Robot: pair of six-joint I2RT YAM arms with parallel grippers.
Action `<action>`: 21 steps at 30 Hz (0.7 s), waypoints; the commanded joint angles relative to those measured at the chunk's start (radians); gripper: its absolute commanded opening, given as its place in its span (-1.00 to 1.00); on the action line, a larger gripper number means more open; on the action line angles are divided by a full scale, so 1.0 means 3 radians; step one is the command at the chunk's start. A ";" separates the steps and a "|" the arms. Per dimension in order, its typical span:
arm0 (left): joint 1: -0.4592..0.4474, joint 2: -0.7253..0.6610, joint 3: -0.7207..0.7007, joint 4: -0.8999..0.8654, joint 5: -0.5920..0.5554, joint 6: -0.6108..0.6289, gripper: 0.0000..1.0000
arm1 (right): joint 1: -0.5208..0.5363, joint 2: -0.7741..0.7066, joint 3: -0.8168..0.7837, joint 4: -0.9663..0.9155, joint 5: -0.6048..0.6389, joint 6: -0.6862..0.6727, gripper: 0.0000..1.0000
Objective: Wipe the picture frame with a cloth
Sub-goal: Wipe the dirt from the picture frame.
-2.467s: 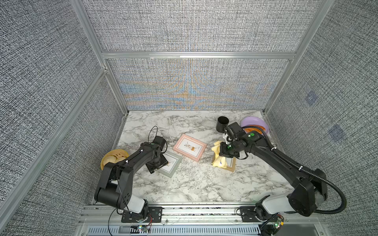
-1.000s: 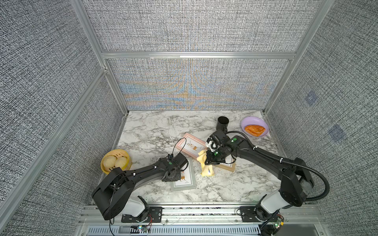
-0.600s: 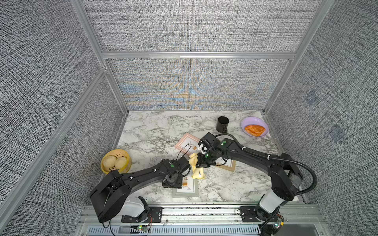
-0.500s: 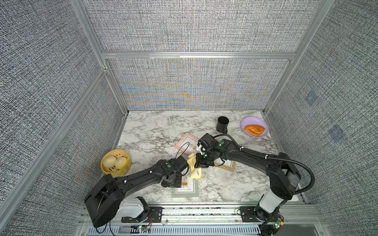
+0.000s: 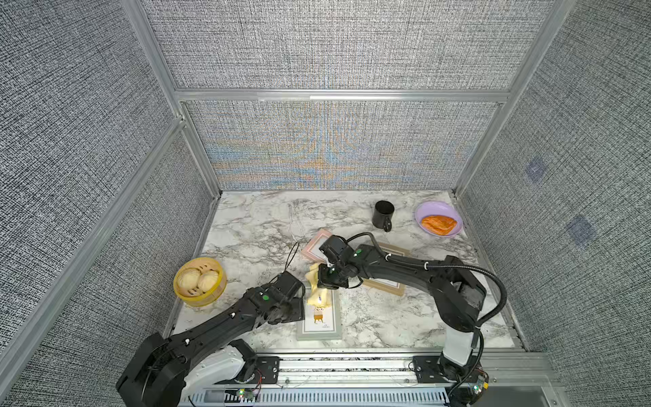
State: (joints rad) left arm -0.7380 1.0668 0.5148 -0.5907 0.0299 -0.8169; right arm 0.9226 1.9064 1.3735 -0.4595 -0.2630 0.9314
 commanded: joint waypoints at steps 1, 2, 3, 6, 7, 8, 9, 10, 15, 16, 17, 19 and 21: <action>0.0049 0.0051 -0.0021 0.0219 0.0133 0.0115 0.38 | 0.0011 0.0107 0.0049 0.0103 0.0072 0.0066 -1.00; 0.0063 0.0105 -0.0026 0.0248 0.0135 0.0121 0.35 | 0.0002 0.0139 0.0054 0.0108 0.0075 0.0066 -1.00; 0.0076 0.0158 -0.0032 0.0283 0.0145 0.0130 0.30 | -0.0006 0.0159 0.0059 0.0121 0.0072 0.0066 -1.00; 0.0110 0.0357 -0.0110 0.0483 0.0198 0.0151 0.10 | -0.0009 0.0241 0.0102 0.0126 0.0043 0.0066 -1.00; 0.0115 0.0425 -0.0141 0.0545 0.0223 0.0146 0.02 | -0.0011 0.0262 0.0115 0.0124 0.0036 0.0066 -1.00; 0.0118 0.0475 -0.0160 0.0582 0.0247 0.0147 -0.04 | -0.0012 0.0276 0.0121 0.0131 0.0024 0.0066 -1.00; 0.0117 0.0519 -0.0167 0.0588 0.0266 0.0146 -0.07 | -0.0010 0.0302 0.0138 0.0140 -0.0005 0.0066 -1.00; 0.0123 0.0541 -0.0167 0.0574 0.0292 0.0155 -0.09 | -0.0007 0.0323 0.0146 0.0146 -0.0019 0.0066 -1.00; 0.0128 0.0425 -0.0214 0.0457 0.0285 0.0147 -0.23 | 0.0028 0.0454 0.0142 0.0145 -0.0049 0.0039 -1.00; 0.0128 0.0378 -0.0231 0.0418 0.0271 0.0142 -0.27 | 0.0029 0.0485 0.0141 0.0149 -0.0051 0.0035 -1.00; 0.0128 0.0337 -0.0246 0.0380 0.0260 0.0136 -0.30 | 0.0028 0.0505 0.0146 0.0165 -0.0056 0.0038 -1.00; 0.0130 0.0241 -0.0307 0.0351 0.0248 0.0103 -0.37 | 0.0028 0.0565 0.0170 0.0219 -0.0075 0.0040 -1.00; 0.0130 0.0205 -0.0348 0.0365 0.0215 0.0072 -0.44 | 0.0038 0.0649 0.0244 0.0218 -0.0128 0.0024 -1.00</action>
State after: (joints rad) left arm -0.6994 1.1362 0.4263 -0.3672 0.1059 -0.7834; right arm 0.9310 2.0655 1.4353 -0.3759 -0.3157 0.9440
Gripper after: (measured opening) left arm 0.287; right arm 0.091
